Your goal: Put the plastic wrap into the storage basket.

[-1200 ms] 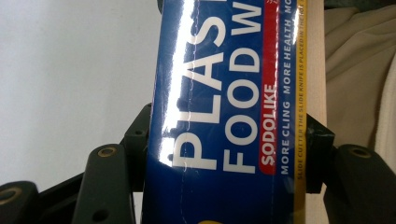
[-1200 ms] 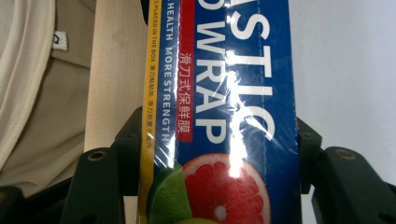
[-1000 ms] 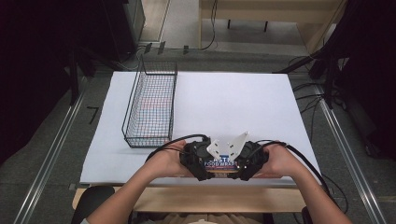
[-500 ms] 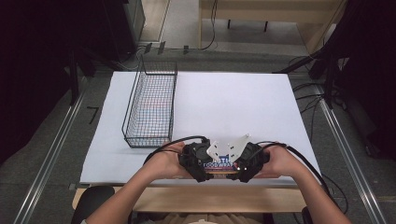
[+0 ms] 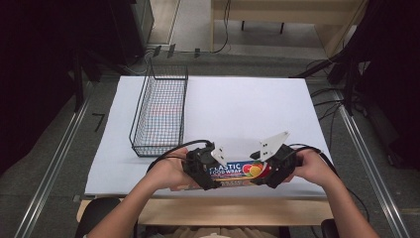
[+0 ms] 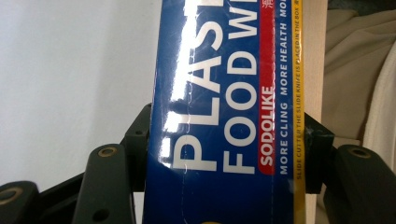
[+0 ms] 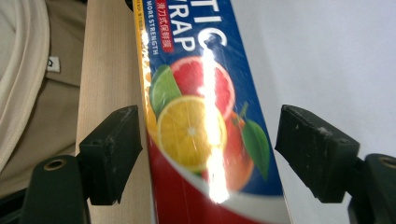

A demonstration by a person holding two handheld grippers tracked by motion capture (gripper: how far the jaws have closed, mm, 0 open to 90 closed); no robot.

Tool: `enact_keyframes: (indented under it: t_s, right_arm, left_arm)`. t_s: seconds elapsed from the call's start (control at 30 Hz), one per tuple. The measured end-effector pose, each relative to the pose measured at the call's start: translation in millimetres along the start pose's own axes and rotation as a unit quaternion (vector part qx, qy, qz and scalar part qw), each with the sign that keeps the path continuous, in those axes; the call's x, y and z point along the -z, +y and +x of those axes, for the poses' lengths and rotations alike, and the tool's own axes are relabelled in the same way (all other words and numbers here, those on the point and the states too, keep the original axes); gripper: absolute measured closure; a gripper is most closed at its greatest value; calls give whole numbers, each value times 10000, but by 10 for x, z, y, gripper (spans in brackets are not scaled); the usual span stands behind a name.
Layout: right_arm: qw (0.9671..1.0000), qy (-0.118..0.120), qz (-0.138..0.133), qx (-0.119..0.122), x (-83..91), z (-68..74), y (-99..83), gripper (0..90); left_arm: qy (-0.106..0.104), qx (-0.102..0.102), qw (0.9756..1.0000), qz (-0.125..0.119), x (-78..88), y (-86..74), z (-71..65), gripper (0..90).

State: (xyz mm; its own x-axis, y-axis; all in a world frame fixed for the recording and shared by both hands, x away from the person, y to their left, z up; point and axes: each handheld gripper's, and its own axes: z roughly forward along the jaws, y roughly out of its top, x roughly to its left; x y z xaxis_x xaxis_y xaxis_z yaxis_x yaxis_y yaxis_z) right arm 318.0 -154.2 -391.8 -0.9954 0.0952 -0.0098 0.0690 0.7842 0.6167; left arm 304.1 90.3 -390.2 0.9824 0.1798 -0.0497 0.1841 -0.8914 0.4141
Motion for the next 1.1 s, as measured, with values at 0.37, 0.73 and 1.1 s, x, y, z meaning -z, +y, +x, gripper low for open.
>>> enact_keyframes:
  t_s: [0.37, 0.73, 1.1]
  right_arm:
    - [9980, -296, -322, -449, 243, -162, -200, 212]
    - [9928, -837, -580, -626, 430, -232, -426, 199]
    - [9874, -1120, -505, -995, 463, -338, -620, 199]
  left_arm:
    - [-42, 343, 9993, -106, 140, -84, 88, 401]
    - [56, 494, 9987, -125, 267, -167, 139, 400]
    - [257, 760, 9965, -247, 456, -255, 199, 399]
